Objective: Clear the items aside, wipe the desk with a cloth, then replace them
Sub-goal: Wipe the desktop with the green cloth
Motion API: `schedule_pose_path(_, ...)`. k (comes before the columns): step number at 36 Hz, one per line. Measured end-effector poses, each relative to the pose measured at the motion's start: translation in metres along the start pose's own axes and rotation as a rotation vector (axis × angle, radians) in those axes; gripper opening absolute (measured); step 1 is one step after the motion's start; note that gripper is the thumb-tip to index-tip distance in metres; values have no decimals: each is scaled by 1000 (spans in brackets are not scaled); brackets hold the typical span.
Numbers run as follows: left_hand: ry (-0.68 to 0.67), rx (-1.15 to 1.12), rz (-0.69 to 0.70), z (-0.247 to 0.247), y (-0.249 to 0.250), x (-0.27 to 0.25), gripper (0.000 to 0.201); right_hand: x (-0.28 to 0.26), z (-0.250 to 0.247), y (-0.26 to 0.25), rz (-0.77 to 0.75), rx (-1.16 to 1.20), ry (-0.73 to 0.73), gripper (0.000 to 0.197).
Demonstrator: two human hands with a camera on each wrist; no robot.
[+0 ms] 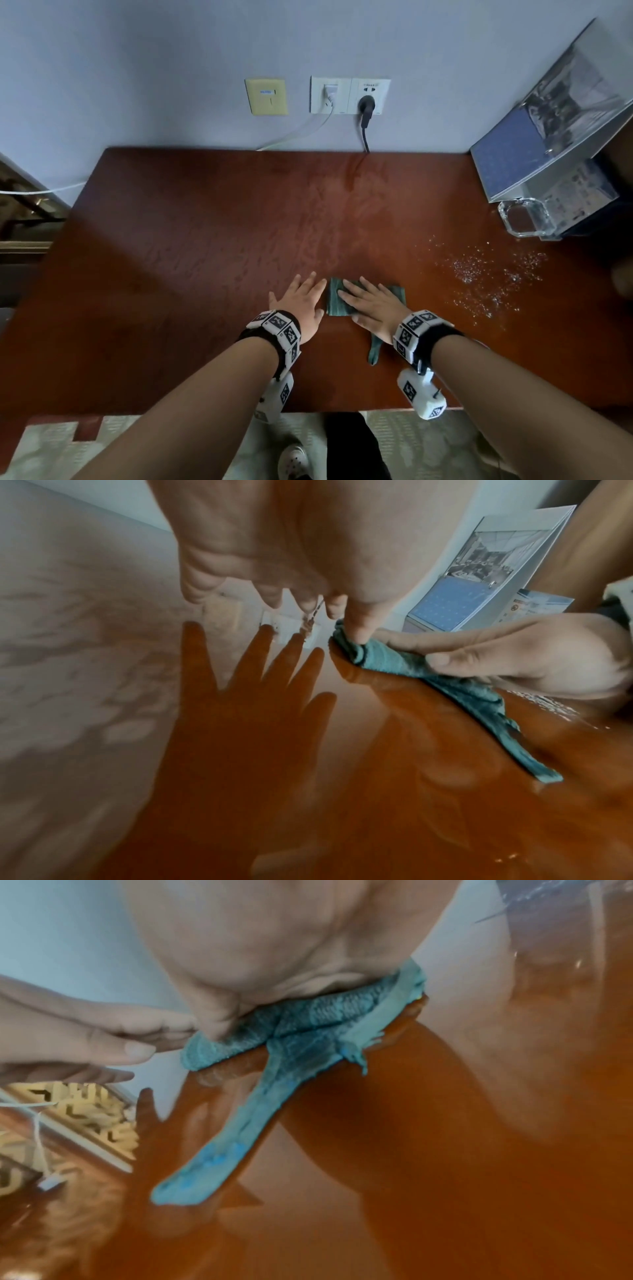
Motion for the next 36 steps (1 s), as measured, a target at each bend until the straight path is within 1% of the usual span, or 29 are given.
schedule_pose_path(6, -10, -7, -30, -20, 15, 32, 66, 26, -35, 37, 40, 48, 21, 56)
schedule_pose_path(11, 10, -23, -45, -40, 32, 58, 67, 46, -62, 70, 54, 95, 45, 56)
schedule_pose_path(22, 38, -85, -87, -89, 75, 125, 68, 84, -125, 139, 26, 6, 25, 59)
schedule_pose_path(27, 65, -105, -126, -109, 90, 149, 74, 101, -149, 169, 8, -18, 30, 60)
schedule_pose_path(32, 70, -94, -171, -120, 98, 171, 81, 119, -169, 199, -18, -82, 68, 59)
schedule_pose_path(36, 12, -49, -203, -122, 99, 185, 84, 132, -187, 218, -38, -92, 95, 59)
Point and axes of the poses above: each hand's wrist, its own x-axis towards the middle knuckle, its own z-axis out of the palm, y = z × x, the point moved 5 cm from there along x, towards the middle knuckle, and after that the axes turned 14 degrees about -z, right-handed, at the moved point
